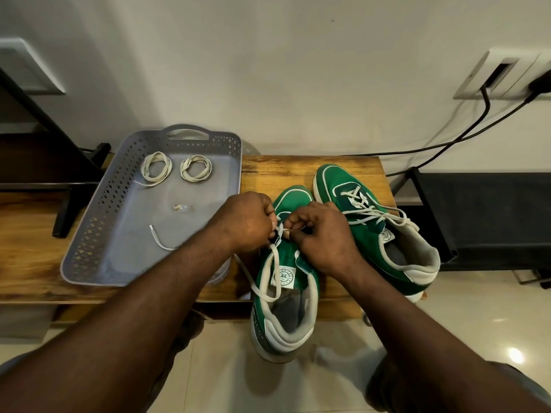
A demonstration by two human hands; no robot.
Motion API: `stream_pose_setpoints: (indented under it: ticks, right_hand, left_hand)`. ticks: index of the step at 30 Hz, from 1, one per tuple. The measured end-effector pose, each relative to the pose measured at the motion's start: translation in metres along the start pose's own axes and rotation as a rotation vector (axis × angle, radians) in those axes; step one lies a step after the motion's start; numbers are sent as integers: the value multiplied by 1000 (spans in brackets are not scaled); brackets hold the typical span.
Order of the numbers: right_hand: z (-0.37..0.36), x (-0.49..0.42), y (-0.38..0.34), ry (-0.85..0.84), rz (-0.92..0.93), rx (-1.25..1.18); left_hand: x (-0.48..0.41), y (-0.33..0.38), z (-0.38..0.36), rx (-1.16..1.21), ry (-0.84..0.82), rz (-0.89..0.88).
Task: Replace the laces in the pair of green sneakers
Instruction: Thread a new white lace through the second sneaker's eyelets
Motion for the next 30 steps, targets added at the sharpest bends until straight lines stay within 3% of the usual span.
stream_pose_setpoints:
  ticks: [6, 10, 17, 26, 30]
  right_hand:
    - [2, 1, 2, 20, -24, -6]
    - [-2, 5, -7, -52, 21, 6]
    - [-10, 0, -3, -148, -56, 133]
    - [-9, -1, 6, -151, -172, -14]
    - [-10, 0, 5, -150, -181, -20]
  left_hand:
    - [3, -3, 1, 87, -25, 58]
    - [5, -5, 3, 86, -28, 104]
    - [6, -9, 1, 132, -73, 155]
    - [12, -15, 2, 263, -40, 287]
    - [11, -18, 0, 79, -45, 280]
Point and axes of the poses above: each hand's wrist, its own x-axis away from the middle knuckle, its own z-axis out of the back of the hand, y = z × x, the point moved 10 cm from there along -x, towards the middle knuckle, and after that the axes turned 1 degree about -z, right-handed, at the moved point
